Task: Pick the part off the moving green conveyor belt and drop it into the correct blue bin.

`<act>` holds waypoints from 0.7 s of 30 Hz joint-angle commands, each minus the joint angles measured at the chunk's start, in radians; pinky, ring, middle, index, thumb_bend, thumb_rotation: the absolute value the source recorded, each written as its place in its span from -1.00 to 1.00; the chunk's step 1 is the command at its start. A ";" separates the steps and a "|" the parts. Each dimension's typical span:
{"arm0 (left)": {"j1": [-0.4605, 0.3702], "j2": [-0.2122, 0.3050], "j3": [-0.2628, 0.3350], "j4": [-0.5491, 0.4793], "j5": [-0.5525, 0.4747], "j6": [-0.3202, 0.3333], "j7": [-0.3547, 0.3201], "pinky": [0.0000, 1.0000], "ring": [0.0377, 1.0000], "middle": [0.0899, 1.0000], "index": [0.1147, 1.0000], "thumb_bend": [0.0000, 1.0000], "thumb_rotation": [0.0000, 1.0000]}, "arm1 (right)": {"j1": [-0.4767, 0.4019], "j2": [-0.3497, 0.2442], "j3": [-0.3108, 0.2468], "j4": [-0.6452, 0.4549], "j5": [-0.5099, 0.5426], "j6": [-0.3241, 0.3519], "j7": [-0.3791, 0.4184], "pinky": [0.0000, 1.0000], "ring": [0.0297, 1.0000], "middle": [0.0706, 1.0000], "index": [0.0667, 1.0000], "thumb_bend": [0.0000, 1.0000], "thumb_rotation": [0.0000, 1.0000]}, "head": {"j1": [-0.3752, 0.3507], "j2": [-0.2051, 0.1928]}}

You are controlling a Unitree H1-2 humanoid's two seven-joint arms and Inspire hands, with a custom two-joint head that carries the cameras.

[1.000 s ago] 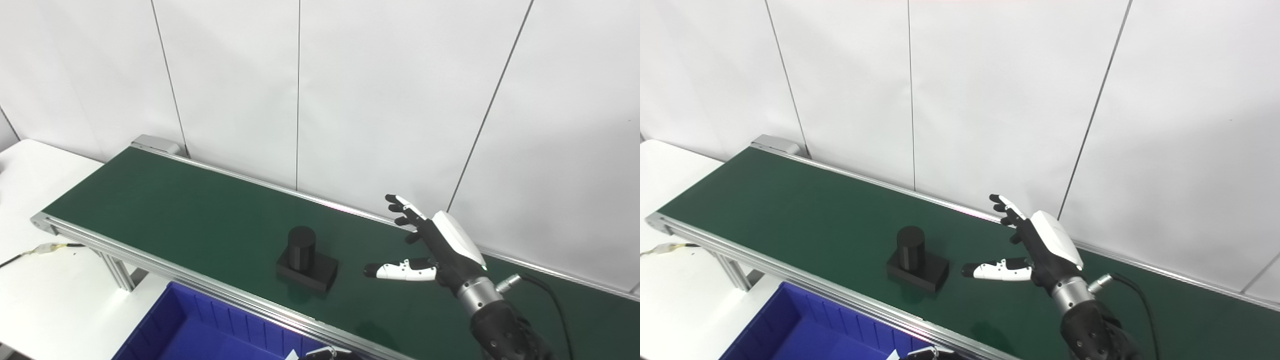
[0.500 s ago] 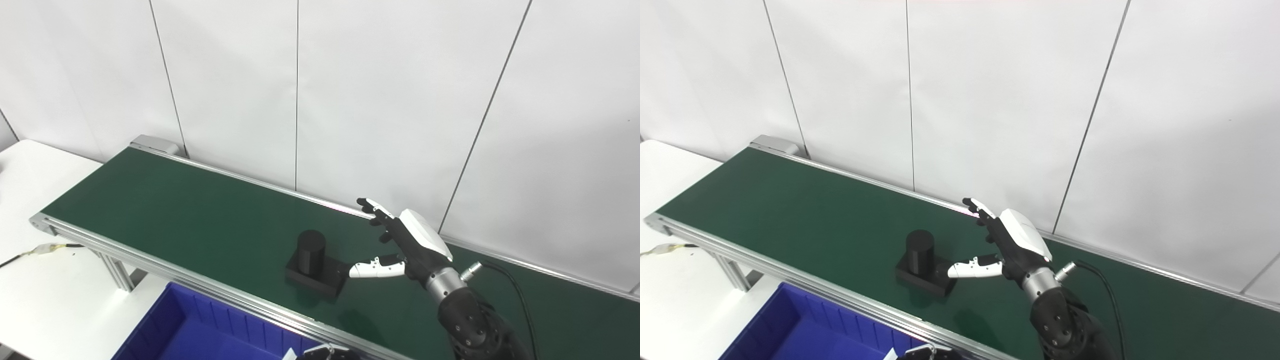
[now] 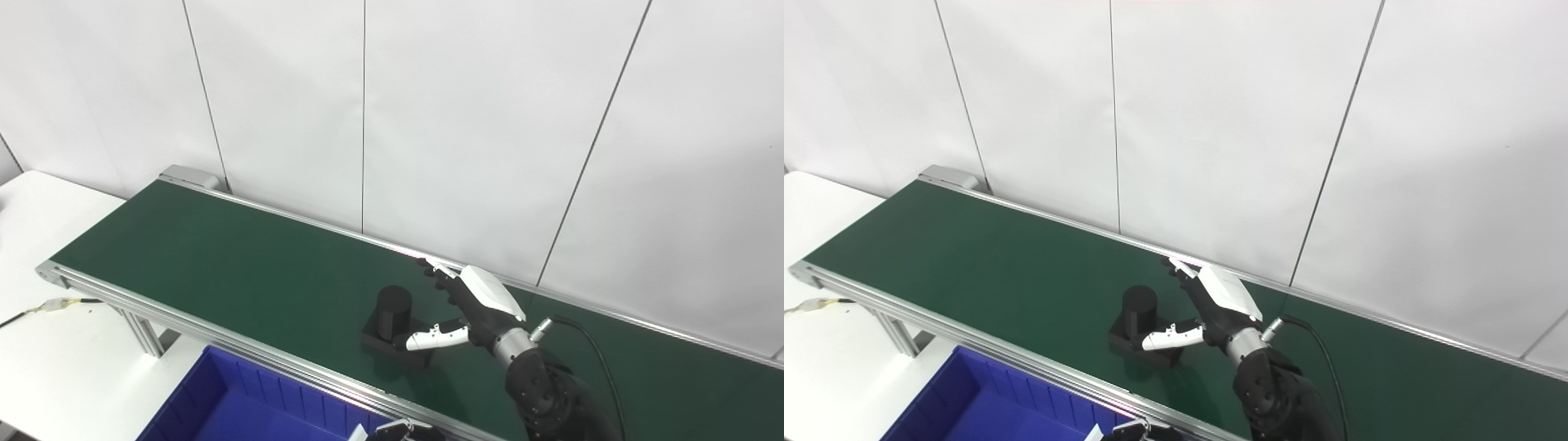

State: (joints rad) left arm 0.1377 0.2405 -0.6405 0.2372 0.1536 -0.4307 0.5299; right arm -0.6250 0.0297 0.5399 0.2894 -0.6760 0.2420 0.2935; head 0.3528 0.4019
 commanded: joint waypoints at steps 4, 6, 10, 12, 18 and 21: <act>-0.032 0.018 -0.024 -0.003 0.019 -0.039 0.051 -0.08 0.07 0.24 0.25 0.97 -0.47 | -0.070 0.033 0.004 0.055 0.000 -0.069 -0.069 0.50 0.70 0.81 0.91 0.83 -0.05 | 0.005 0.000; -0.034 0.021 -0.032 -0.004 0.021 -0.039 0.063 -0.08 0.07 0.24 0.25 0.97 -0.47 | -0.077 0.040 0.005 0.081 0.003 -0.080 -0.084 0.50 0.70 0.81 0.91 0.83 -0.05 | 0.011 0.001; -0.039 0.031 -0.050 -0.004 0.030 -0.039 0.085 -0.10 0.06 0.24 0.25 0.98 -0.40 | -0.092 0.051 0.014 0.133 0.000 -0.093 -0.102 0.53 0.72 0.83 0.93 0.83 -0.03 | 0.011 0.001; -0.041 0.033 -0.055 -0.004 0.029 -0.039 0.088 -0.09 0.07 0.24 0.25 0.99 -0.37 | -0.102 0.056 0.018 0.166 -0.002 -0.104 -0.115 0.54 0.72 0.83 0.93 0.83 -0.02 | 0.012 0.002; -0.045 0.035 -0.068 0.000 0.036 -0.039 0.111 -0.09 0.07 0.23 0.26 1.00 -0.33 | -0.130 0.068 0.025 0.261 -0.004 -0.118 -0.147 0.52 0.70 0.82 0.93 0.81 -0.10 | 0.013 0.005; -0.047 0.036 -0.075 -0.001 0.033 -0.039 0.118 -0.09 0.06 0.22 0.26 1.00 -0.33 | -0.142 0.075 0.028 0.310 -0.002 -0.119 -0.156 0.55 0.74 0.85 0.94 0.80 -0.12 | 0.015 0.006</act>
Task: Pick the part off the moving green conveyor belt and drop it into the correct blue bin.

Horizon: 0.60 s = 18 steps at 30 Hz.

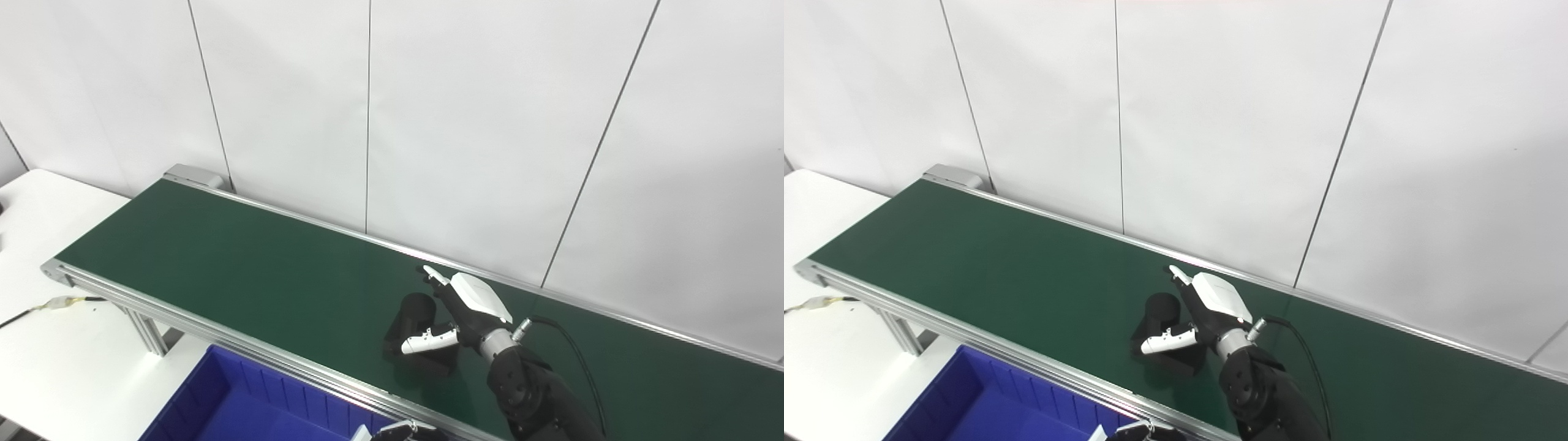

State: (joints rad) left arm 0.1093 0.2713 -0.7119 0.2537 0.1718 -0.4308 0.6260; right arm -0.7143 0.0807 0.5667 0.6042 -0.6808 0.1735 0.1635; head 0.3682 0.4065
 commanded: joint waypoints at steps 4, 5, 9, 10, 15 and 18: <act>-0.021 0.007 -0.012 -0.016 0.013 -0.039 0.028 -0.09 0.07 0.22 0.26 1.00 -0.33 | -0.065 0.040 0.006 0.081 0.003 -0.077 -0.067 0.51 0.69 0.82 0.93 0.80 -0.15 | 0.004 0.004; -0.022 0.006 -0.013 -0.016 0.013 -0.039 0.032 -0.09 0.07 0.22 0.26 1.00 -0.33 | -0.070 0.045 0.007 0.106 0.003 -0.082 -0.076 0.50 0.68 0.81 0.93 0.80 -0.15 | 0.006 0.004; -0.024 0.008 -0.022 -0.014 0.022 -0.039 0.051 -0.09 0.07 0.22 0.26 0.99 -0.33 | -0.083 0.069 -0.005 0.209 0.022 -0.110 -0.127 0.52 0.70 0.81 0.91 0.80 -0.21 | 0.006 0.007; -0.025 0.008 -0.025 -0.014 0.026 -0.039 0.058 -0.09 0.07 0.22 0.26 0.99 -0.33 | -0.085 0.075 -0.014 0.235 0.034 -0.122 -0.140 0.52 0.70 0.81 0.91 0.80 -0.22 | 0.006 0.009; -0.028 0.011 -0.035 -0.018 0.013 -0.039 0.059 -0.08 0.10 0.23 0.26 0.99 -0.36 | -0.077 0.091 -0.079 0.329 0.122 -0.207 -0.190 0.25 0.49 0.68 0.79 0.62 -0.58 | 0.004 0.012; -0.029 0.013 -0.037 -0.018 0.010 -0.039 0.056 -0.08 0.11 0.25 0.26 0.98 -0.38 | -0.073 0.098 -0.109 0.380 0.161 -0.267 -0.226 0.04 0.18 0.36 0.63 0.48 -0.85 | 0.004 0.013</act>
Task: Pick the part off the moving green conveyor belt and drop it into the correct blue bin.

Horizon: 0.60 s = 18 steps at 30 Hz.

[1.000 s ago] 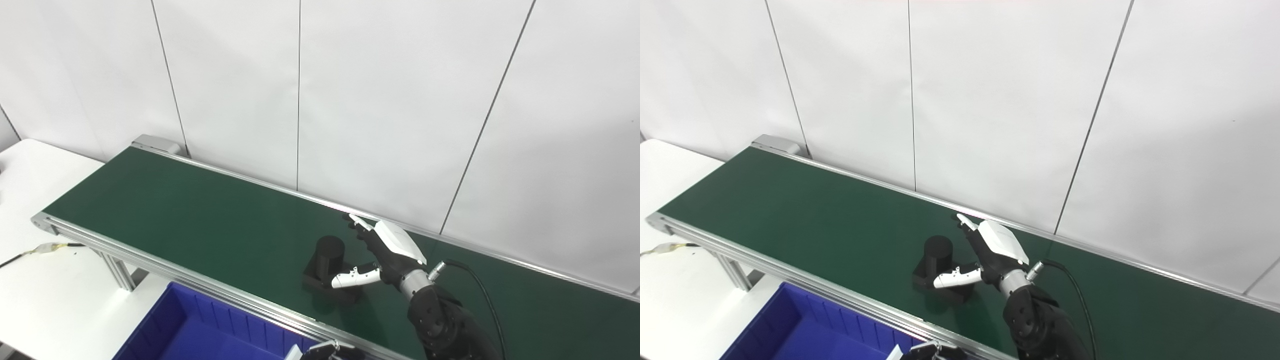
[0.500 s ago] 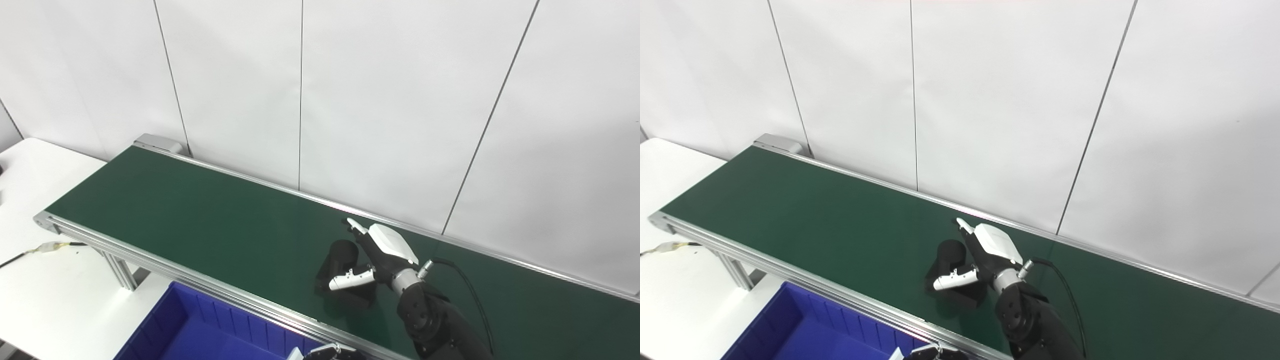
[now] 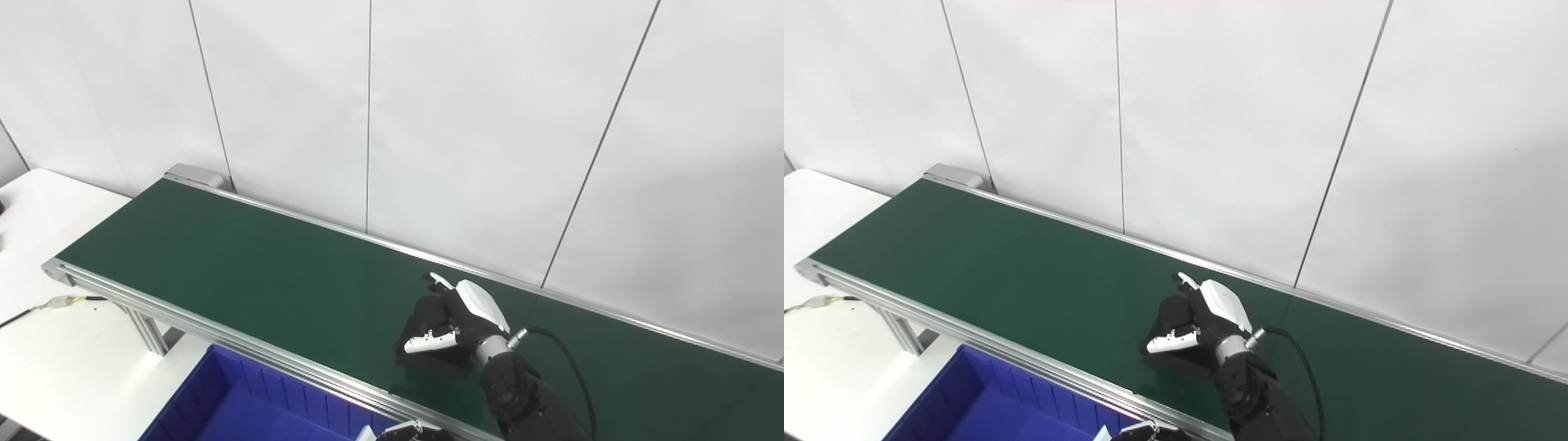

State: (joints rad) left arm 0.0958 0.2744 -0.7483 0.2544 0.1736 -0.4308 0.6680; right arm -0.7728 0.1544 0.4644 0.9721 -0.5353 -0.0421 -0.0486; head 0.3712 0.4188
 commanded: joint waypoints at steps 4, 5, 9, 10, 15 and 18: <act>-0.016 0.007 0.000 -0.020 0.004 -0.039 0.015 -0.08 0.10 0.24 0.25 0.99 -0.38 | -0.009 0.032 -0.010 0.066 0.023 -0.146 -0.092 -0.10 -0.05 -0.06 0.19 0.12 -0.99 | 0.003 0.004; -0.016 0.007 0.000 -0.021 0.002 -0.039 0.013 -0.07 0.10 0.24 0.25 0.99 -0.38 | -0.006 0.034 -0.010 0.075 0.024 -0.162 -0.109 -0.27 -0.19 -0.09 0.05 0.09 -1.00 | 0.004 0.004; -0.014 0.007 0.002 -0.022 0.003 -0.039 0.011 -0.08 0.10 0.24 0.25 0.99 -0.38 | 0.000 0.041 0.000 0.105 0.011 -0.200 -0.170 -0.53 -0.44 -0.13 -0.09 0.05 -1.00 | 0.003 0.007; -0.013 0.007 0.004 -0.022 0.001 -0.039 0.008 -0.08 0.10 0.25 0.26 0.99 -0.38 | 0.003 0.042 0.003 0.108 0.007 -0.206 -0.185 -0.55 -0.46 -0.13 -0.09 0.05 -1.00 | 0.003 0.007; -0.014 0.011 0.007 -0.024 0.007 -0.039 0.005 -0.09 0.09 0.25 0.27 0.98 -0.35 | 0.022 0.041 0.010 0.097 -0.003 -0.222 -0.234 -0.62 -0.54 -0.13 -0.09 0.04 -1.00 | 0.000 0.007; -0.013 0.013 0.012 -0.027 -0.003 -0.039 -0.006 -0.09 0.10 0.25 0.27 0.98 -0.35 | 0.032 0.038 0.007 0.096 0.001 -0.247 -0.257 -0.68 -0.62 -0.14 -0.09 0.04 -1.00 | -0.002 0.007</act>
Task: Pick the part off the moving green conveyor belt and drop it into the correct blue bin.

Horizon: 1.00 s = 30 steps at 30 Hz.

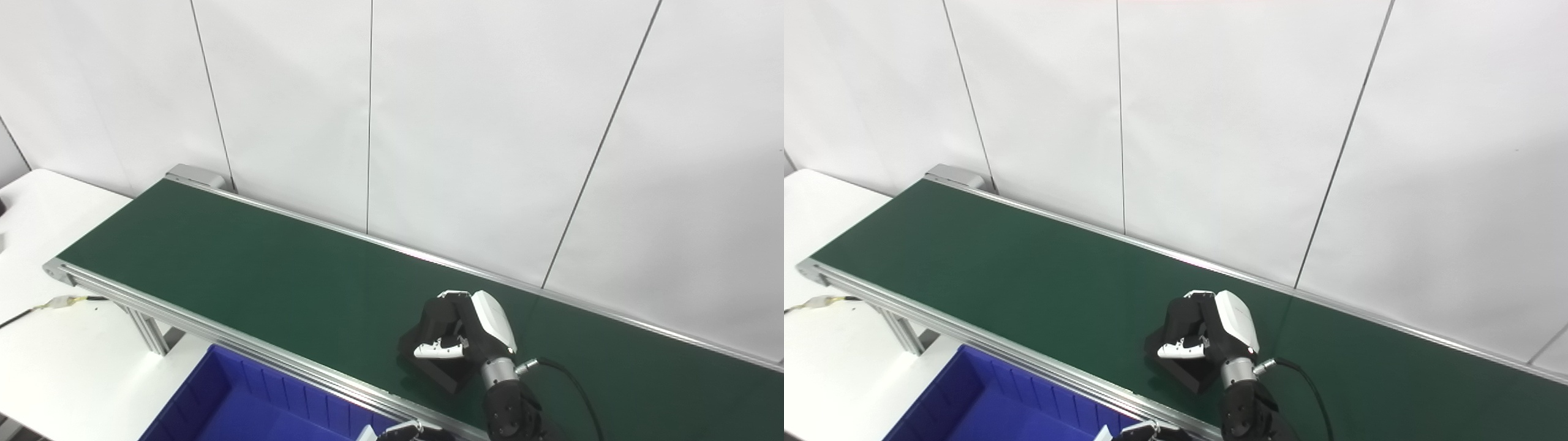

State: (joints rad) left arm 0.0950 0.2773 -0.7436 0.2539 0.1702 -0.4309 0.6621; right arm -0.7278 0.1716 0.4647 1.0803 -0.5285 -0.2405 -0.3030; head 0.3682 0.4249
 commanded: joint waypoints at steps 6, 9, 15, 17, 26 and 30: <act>-0.005 0.010 0.022 -0.030 -0.014 -0.039 -0.022 -0.09 0.10 0.25 0.27 0.99 -0.37 | 0.005 0.014 -0.008 -0.029 0.008 -0.072 -0.025 -0.63 -0.55 -0.14 -0.09 0.04 -1.00 | -0.004 0.002; -0.001 0.011 0.026 -0.035 -0.013 -0.039 -0.030 -0.07 0.11 0.26 0.27 0.99 -0.37 | 0.020 0.004 -0.018 -0.063 0.014 -0.082 -0.027 -0.64 -0.57 -0.14 -0.09 0.05 -1.00 | -0.007 0.005; 0.010 0.011 0.035 -0.050 -0.013 -0.039 -0.039 -0.08 0.11 0.25 0.27 0.99 -0.37 | 0.112 -0.031 -0.054 -0.278 0.048 -0.053 0.024 -0.59 -0.52 -0.13 -0.09 0.05 -1.00 | -0.043 0.038; 0.014 0.012 0.037 -0.058 -0.008 -0.039 -0.039 -0.08 0.12 0.26 0.27 0.98 -0.39 | 0.151 -0.046 -0.064 -0.375 0.052 -0.022 0.056 -0.57 -0.50 -0.13 -0.09 0.05 -1.00 | -0.054 0.050; 0.043 0.028 0.046 -0.116 0.004 -0.039 -0.045 -0.07 0.13 0.28 0.33 0.90 -0.37 | 0.310 -0.094 -0.108 -0.785 0.069 0.091 0.172 -0.57 -0.51 -0.13 -0.10 0.05 -1.00 | -0.149 0.129; 0.055 0.029 0.058 -0.138 -0.004 -0.039 -0.058 -0.06 0.14 0.29 0.35 0.85 -0.35 | 0.362 -0.117 -0.122 -0.936 0.075 0.140 0.225 -0.57 -0.51 -0.13 -0.10 0.05 -1.00 | -0.201 0.167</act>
State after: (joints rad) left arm 0.1519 0.3028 -0.6935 0.1475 0.1677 -0.4317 0.6048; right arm -0.3471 0.0532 0.3521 0.2101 -0.4638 -0.1210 -0.0942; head 0.1933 0.5722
